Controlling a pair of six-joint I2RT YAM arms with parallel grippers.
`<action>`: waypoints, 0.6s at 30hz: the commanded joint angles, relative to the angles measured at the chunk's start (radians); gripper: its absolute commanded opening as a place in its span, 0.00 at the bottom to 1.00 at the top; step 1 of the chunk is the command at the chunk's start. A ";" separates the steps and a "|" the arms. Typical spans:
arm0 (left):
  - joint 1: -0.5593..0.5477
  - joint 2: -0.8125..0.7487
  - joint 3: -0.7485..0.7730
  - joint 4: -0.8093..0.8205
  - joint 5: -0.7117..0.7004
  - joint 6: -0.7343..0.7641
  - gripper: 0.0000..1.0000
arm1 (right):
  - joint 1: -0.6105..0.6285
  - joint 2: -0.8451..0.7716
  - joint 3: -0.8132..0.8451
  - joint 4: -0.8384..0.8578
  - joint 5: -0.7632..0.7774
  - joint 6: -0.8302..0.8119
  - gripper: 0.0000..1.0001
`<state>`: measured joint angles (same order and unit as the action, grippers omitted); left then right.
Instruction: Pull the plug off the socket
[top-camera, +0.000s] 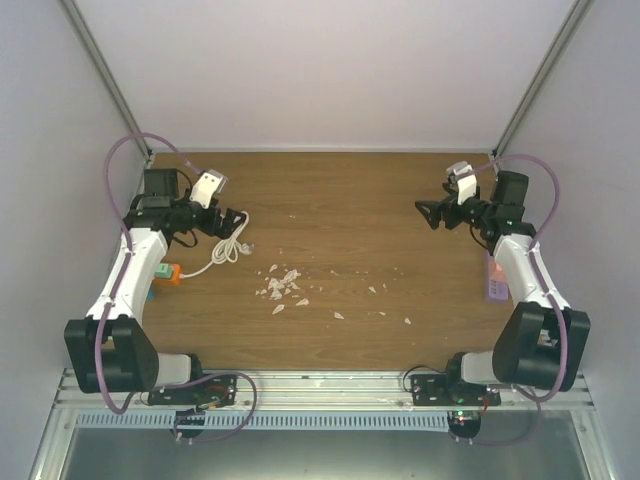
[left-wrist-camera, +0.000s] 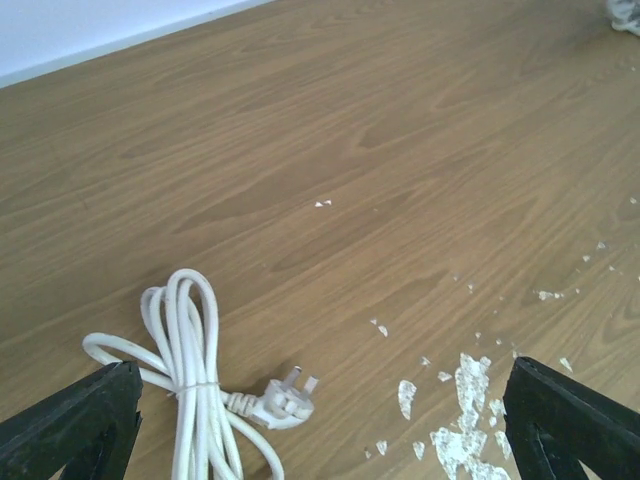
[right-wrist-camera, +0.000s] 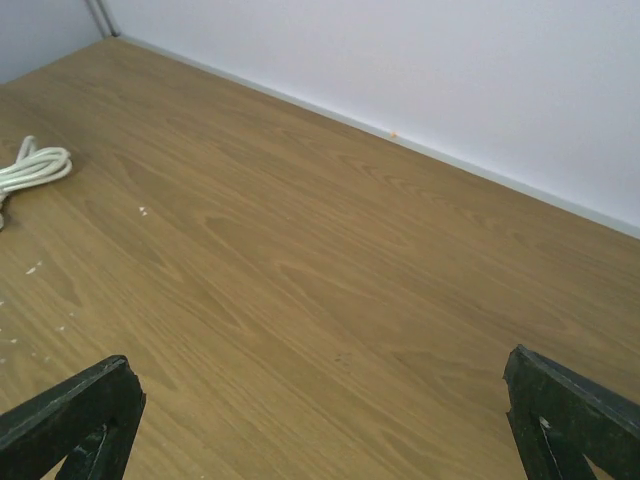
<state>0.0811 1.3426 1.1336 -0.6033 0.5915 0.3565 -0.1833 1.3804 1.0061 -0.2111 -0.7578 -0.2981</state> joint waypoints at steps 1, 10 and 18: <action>-0.042 -0.051 -0.023 -0.024 -0.043 0.031 0.99 | 0.031 -0.052 -0.026 -0.009 -0.007 0.001 1.00; -0.076 -0.035 -0.061 -0.081 -0.068 0.108 0.99 | 0.055 -0.083 0.070 -0.056 -0.151 0.100 1.00; -0.082 0.043 -0.129 -0.118 -0.083 0.200 0.99 | 0.108 -0.096 0.180 0.049 -0.302 0.411 1.00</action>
<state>0.0071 1.3403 1.0428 -0.6979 0.5308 0.4850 -0.1123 1.3167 1.1408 -0.2420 -0.9504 -0.0914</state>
